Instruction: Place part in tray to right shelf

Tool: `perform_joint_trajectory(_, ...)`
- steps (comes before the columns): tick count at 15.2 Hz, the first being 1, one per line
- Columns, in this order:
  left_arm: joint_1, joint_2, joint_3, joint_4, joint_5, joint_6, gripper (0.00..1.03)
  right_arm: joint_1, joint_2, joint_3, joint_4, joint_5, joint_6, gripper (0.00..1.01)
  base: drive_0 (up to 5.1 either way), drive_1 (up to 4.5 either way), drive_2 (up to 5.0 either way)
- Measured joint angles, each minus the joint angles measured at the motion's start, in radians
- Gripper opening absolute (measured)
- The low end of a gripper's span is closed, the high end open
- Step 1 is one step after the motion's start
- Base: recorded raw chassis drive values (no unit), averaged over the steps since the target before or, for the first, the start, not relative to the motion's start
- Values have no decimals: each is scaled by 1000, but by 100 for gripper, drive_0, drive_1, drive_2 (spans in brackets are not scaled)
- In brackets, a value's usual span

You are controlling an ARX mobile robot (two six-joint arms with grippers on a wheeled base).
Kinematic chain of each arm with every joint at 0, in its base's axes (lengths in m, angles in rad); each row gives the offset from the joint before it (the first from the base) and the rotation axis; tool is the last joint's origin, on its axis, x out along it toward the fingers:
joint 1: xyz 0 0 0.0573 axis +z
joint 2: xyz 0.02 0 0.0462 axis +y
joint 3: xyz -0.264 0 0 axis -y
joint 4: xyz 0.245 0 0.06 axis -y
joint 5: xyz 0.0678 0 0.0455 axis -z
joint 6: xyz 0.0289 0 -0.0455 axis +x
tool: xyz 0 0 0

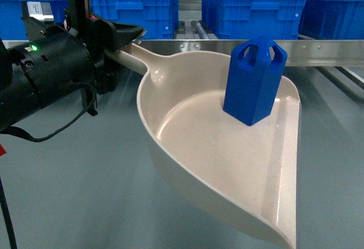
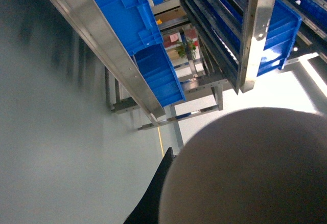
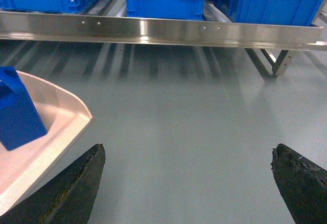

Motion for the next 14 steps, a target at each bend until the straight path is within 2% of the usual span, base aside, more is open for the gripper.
perform_joint_trajectory(3,-1,0,0,-4,0,0,12,0,0,0,-2,0,0,98,107,320,-424)
perform_joint_trajectory(14,-2,0,1,-5,5,0,12,0,0,0,0,0,0,98,15,442,-413)
